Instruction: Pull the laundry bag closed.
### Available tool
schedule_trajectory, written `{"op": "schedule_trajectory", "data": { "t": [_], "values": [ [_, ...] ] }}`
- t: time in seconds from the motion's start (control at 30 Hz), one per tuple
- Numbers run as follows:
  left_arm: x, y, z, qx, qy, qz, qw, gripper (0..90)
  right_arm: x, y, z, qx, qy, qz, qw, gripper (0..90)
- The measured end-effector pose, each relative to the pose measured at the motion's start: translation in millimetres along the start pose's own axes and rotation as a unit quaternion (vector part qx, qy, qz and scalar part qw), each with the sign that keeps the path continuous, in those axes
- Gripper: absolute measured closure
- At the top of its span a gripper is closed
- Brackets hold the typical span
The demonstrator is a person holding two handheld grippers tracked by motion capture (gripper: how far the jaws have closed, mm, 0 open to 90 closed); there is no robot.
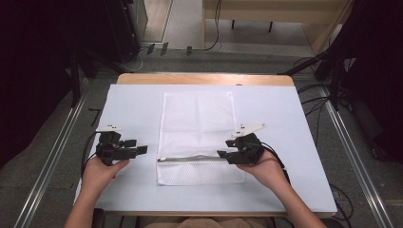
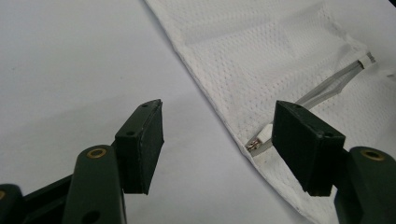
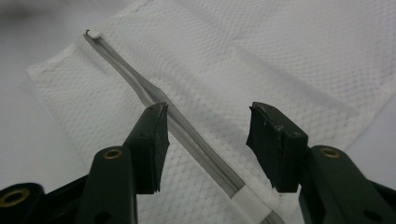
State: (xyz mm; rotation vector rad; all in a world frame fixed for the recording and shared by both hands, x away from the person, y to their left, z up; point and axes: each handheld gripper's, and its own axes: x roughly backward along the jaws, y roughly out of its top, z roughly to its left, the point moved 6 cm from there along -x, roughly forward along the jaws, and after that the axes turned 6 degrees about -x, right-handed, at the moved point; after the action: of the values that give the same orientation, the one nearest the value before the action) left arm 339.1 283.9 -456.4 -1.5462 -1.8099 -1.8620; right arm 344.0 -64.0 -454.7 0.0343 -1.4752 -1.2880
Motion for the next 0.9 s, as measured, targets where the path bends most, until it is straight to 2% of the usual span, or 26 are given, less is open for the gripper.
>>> {"op": "schedule_trajectory", "data": {
  "t": [0.53, 0.9],
  "values": [
    [6.5, -6.6, 0.2, 0.005, 0.008, -0.003, 1.0, 34.7, -16.8, 12.6, 19.4, 0.012, 0.023, 0.009, 0.9996, 54.3],
    [5.5, -9.6, -2.5, -0.001, 0.013, 0.002, 0.9999, 35.0, -37.6, 22.2, 33.9, 0.021, 0.035, 0.018, 0.999, 56.1]
  ]
}}
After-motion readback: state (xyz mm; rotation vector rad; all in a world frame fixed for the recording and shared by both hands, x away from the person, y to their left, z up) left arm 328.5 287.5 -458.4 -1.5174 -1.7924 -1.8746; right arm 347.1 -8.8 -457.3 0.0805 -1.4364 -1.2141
